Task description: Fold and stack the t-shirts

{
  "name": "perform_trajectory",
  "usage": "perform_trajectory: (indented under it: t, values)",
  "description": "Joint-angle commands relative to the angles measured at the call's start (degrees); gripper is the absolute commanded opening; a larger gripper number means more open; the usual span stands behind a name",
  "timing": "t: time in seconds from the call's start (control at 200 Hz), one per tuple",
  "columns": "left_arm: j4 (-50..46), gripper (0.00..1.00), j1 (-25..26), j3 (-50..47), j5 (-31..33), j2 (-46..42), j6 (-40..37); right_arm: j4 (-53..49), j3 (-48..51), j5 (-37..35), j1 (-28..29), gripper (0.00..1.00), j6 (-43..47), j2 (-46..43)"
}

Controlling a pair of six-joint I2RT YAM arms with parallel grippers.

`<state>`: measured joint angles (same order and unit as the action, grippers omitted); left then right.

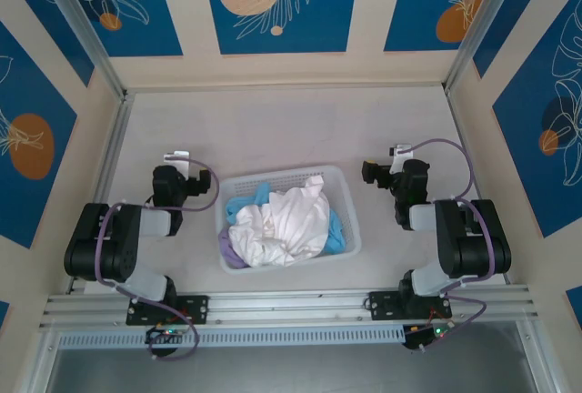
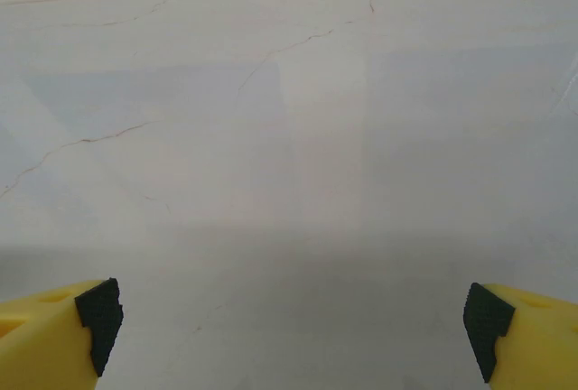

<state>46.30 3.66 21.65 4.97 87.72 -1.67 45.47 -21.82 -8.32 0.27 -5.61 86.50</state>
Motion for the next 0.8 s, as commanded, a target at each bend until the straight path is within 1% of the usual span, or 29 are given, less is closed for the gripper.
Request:
perform_trajectory:
  t: [0.0,0.795]
  values:
    - [2.2,1.00,0.5,0.9,0.4,0.3,-0.3,1.9,-1.5,0.7,0.3,0.99,-0.6,0.8]
    - [1.9,1.00,0.4,1.0,0.2,0.3,-0.2,1.6,-1.7,1.2,-0.1,0.99,-0.7,0.8]
